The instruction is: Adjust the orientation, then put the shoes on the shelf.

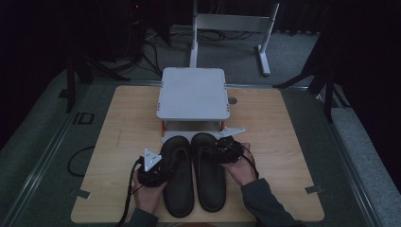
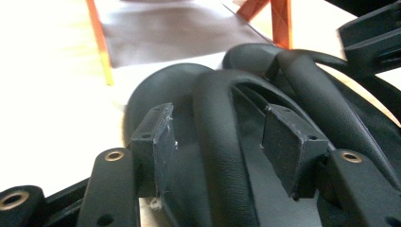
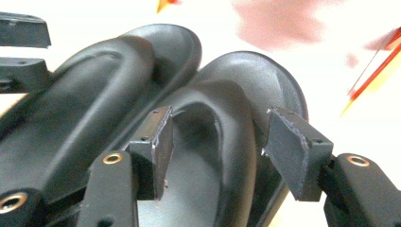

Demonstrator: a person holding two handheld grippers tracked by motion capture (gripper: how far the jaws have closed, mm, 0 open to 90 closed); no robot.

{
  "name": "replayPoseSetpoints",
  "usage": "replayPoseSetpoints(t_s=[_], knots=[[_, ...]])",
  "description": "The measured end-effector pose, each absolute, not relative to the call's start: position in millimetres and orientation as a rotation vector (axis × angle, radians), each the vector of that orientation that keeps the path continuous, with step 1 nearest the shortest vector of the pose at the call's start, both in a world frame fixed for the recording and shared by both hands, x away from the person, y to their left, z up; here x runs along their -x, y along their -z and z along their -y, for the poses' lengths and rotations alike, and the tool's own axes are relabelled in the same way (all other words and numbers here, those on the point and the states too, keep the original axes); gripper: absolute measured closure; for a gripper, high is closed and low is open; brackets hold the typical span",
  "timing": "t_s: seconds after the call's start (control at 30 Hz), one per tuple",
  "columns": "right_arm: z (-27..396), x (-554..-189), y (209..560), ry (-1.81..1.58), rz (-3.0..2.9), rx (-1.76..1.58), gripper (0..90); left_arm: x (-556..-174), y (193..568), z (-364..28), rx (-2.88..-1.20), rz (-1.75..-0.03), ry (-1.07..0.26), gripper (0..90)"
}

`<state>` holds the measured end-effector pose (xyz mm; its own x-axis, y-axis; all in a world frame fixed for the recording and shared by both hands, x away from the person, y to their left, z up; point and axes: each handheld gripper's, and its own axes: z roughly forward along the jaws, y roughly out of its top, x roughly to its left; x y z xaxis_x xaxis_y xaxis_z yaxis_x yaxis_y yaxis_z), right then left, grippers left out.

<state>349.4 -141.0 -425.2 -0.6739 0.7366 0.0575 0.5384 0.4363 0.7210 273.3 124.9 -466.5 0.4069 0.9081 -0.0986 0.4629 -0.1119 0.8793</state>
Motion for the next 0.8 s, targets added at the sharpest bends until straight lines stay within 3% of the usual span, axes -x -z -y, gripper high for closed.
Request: replayPoseSetpoints(t_s=[0.43,0.8], knots=[[128.6,-308.6,439.2,-1.156,-2.481,-1.050,40.9,-278.3,462.3,-151.2,-1.729,-1.227,-0.630,40.5],[113.8,-288.2,463.6,-1.171,-2.476,-1.067,34.1,-276.7,460.9,-159.6,-1.711,-1.238,-0.656,40.4]])
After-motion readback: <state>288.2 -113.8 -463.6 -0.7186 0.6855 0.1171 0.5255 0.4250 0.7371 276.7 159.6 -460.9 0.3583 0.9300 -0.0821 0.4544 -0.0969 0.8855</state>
